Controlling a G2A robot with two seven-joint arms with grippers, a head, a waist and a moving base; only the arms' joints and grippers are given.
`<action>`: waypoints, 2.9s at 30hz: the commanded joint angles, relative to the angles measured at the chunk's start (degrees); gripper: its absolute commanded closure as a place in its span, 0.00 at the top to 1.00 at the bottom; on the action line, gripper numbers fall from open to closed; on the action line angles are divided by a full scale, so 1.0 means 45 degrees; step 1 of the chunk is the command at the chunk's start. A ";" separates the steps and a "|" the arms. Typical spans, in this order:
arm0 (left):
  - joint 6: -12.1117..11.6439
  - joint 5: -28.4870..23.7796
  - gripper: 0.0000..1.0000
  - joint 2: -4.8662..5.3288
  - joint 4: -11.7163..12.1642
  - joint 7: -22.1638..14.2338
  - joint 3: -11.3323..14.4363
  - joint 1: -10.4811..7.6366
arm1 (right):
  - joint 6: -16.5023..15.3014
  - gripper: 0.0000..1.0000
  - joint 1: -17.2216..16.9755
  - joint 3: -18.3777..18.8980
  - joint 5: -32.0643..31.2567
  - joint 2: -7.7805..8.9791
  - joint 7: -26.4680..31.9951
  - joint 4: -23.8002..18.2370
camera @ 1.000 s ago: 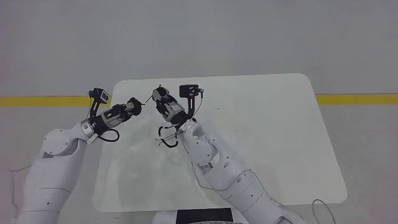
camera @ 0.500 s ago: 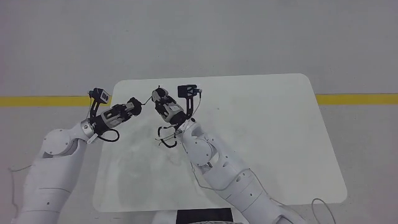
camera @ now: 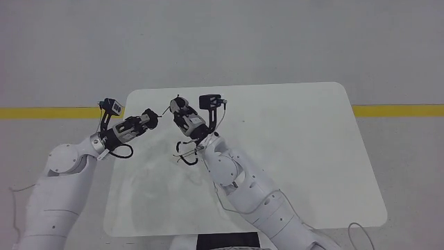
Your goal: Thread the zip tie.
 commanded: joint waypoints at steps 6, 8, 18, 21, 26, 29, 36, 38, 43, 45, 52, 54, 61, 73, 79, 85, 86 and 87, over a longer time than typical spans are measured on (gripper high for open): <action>0.0000 0.0000 0.00 0.0000 0.0000 0.0000 0.0000 0.0000 | -0.0005 0.00 0.0143 -0.0096 0.0082 -0.0038 0.0016 0.0203; 0.0000 0.0000 0.00 0.0000 0.0000 0.0000 0.0000 0.0000 | 0.0006 0.00 0.0157 -0.0104 0.0083 -0.0041 0.0020 0.0223; 0.0000 0.0000 0.00 0.0000 0.0000 0.0000 0.0000 0.0000 | 0.0109 0.00 0.0173 -0.0139 0.0092 -0.0047 0.0104 0.0326; 0.0000 0.0000 0.00 0.0000 0.0000 0.0000 0.0000 0.0000 | 0.0115 0.00 0.0202 -0.0163 0.0110 -0.0056 0.0116 0.0381; 0.0000 0.0000 0.00 0.0000 0.0000 0.0000 0.0000 0.0000 | 0.0082 0.00 0.0102 -0.0092 -0.0012 -0.0022 -0.0031 0.0179; 0.0000 0.0000 0.00 0.0000 0.0000 0.0000 0.0000 0.0000 | 0.0046 0.00 -0.0044 -0.0025 -0.0100 0.0024 -0.0011 -0.0061; 0.0000 0.0000 0.00 0.0000 0.0000 0.0000 0.0000 0.0000 | -0.0060 0.00 -0.0332 0.0091 -0.0149 0.0118 0.0174 -0.0523; 0.0000 0.0000 0.00 0.0000 0.0000 0.0000 0.0000 0.0000 | -0.0067 0.00 -0.0345 0.0087 -0.0147 0.0127 0.0222 -0.0579; 0.0000 0.0000 0.00 0.0000 0.0000 0.0000 0.0000 0.0000 | -0.0050 0.00 -0.0283 0.0021 -0.0120 0.0121 0.0283 -0.0556; 0.0000 0.0000 0.00 0.0000 0.0000 0.0000 0.0000 0.0000 | -0.0037 0.00 -0.0226 -0.0005 -0.0090 0.0111 0.0288 -0.0483; 0.0000 0.0000 0.00 0.0000 0.0000 0.0000 0.0000 0.0000 | 0.0099 0.00 -0.0011 -0.0086 -0.0036 0.0062 0.0172 -0.0137; 0.0000 0.0000 0.00 0.0000 0.0000 0.0000 0.0000 0.0000 | 0.0146 0.00 0.0020 -0.0105 -0.0026 0.0048 0.0103 -0.0049; 0.0000 0.0000 0.00 0.0000 0.0000 0.0000 0.0000 0.0000 | 0.0185 0.00 0.0082 -0.0150 0.0013 0.0025 0.0047 0.0086; 0.0000 0.0000 0.00 0.0000 0.0000 0.0000 0.0000 0.0000 | 0.0217 0.00 0.0041 -0.0151 0.0028 0.0031 0.0057 0.0037; 0.0000 0.0000 0.00 0.0000 0.0000 0.0000 0.0000 0.0000 | 0.0215 0.00 0.0035 -0.0159 0.0011 0.0037 0.0113 -0.0008; 0.0000 0.0000 0.00 0.0000 0.0000 0.0000 0.0000 0.0000 | 0.0238 0.00 0.0045 -0.0167 0.0025 0.0034 0.0120 -0.0008; 0.0000 0.0000 0.00 0.0000 0.0000 0.0000 0.0000 0.0000 | 0.0239 0.00 0.0045 -0.0167 0.0036 0.0033 0.0115 -0.0007; 0.0000 0.0000 0.00 0.0000 0.0000 0.0000 0.0000 0.0000 | 0.0237 0.00 0.0046 -0.0166 0.0047 0.0032 0.0110 -0.0001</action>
